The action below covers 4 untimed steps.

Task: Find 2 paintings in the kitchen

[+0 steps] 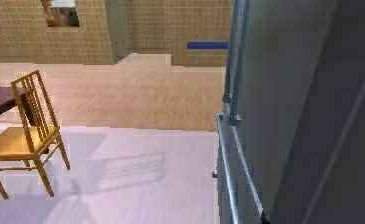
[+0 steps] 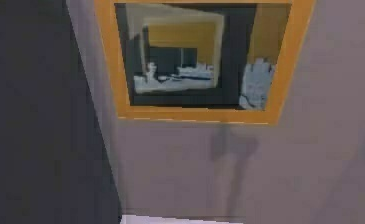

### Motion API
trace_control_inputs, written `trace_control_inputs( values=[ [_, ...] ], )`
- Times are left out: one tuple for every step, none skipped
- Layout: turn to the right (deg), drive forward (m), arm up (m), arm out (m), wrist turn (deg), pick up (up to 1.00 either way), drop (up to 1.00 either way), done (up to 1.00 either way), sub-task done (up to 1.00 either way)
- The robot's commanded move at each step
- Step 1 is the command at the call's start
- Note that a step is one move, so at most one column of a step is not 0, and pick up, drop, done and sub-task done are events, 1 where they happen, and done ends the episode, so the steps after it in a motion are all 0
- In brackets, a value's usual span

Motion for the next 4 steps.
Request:
trace_control_inputs(
  values=[
    [-45.0,0.0,0.0,0.0,0.0,0.0,0.0,0.0,0.0],
    [-45.0,0.0,0.0,0.0,0.0,0.0,0.0,0.0,0.0],
    [0.0,1.0,0.0,0.0,0.0,0.0,0.0,0.0,0.0],
    [0.0,1.0,0.0,0.0,0.0,0.0,0.0,0.0,0.0]
  ],
)
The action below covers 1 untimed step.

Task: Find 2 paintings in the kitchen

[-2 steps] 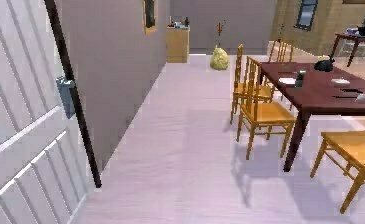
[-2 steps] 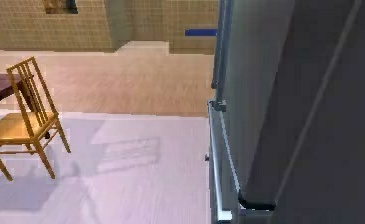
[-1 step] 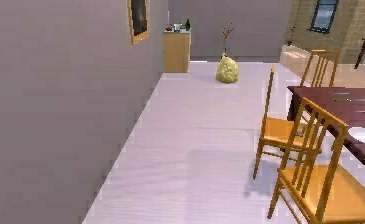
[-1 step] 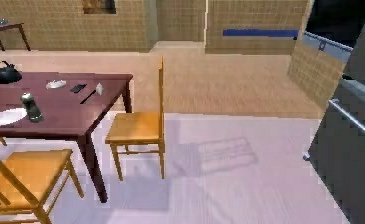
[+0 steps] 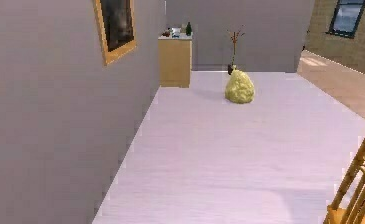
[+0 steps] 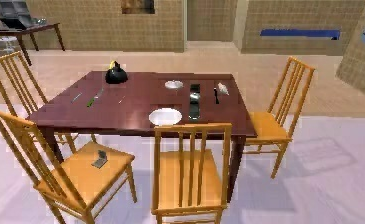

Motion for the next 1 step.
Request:
trace_control_inputs(
  values=[
    [0.0,1.0,0.0,0.0,0.0,0.0,0.0,0.0,0.0]
  ],
)
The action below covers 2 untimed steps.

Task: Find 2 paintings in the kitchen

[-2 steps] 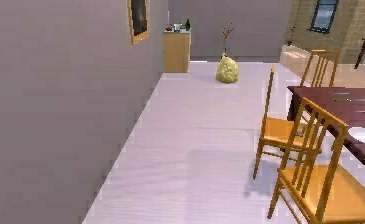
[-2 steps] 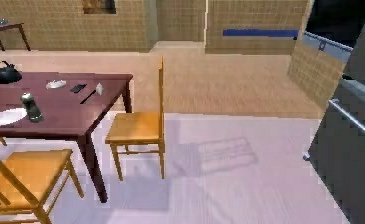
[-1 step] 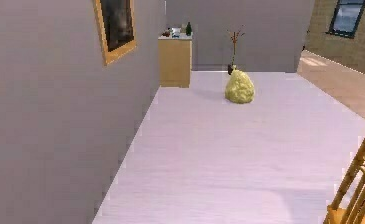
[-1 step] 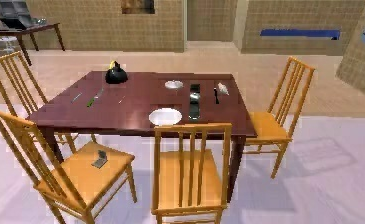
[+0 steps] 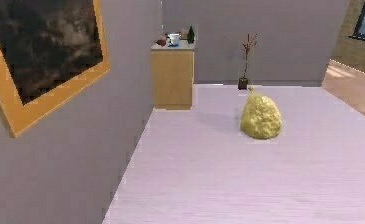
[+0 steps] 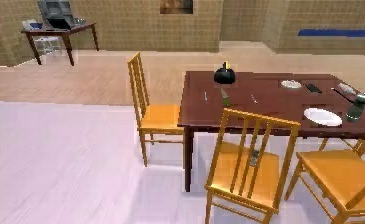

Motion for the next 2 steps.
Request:
trace_control_inputs(
  values=[
    [-27.0,0.0,0.0,0.0,0.0,0.0,0.0,0.0,0.0],
    [0.0,0.0,0.0,0.0,0.0,0.0,0.0,1.0,0.0]
  ],
)
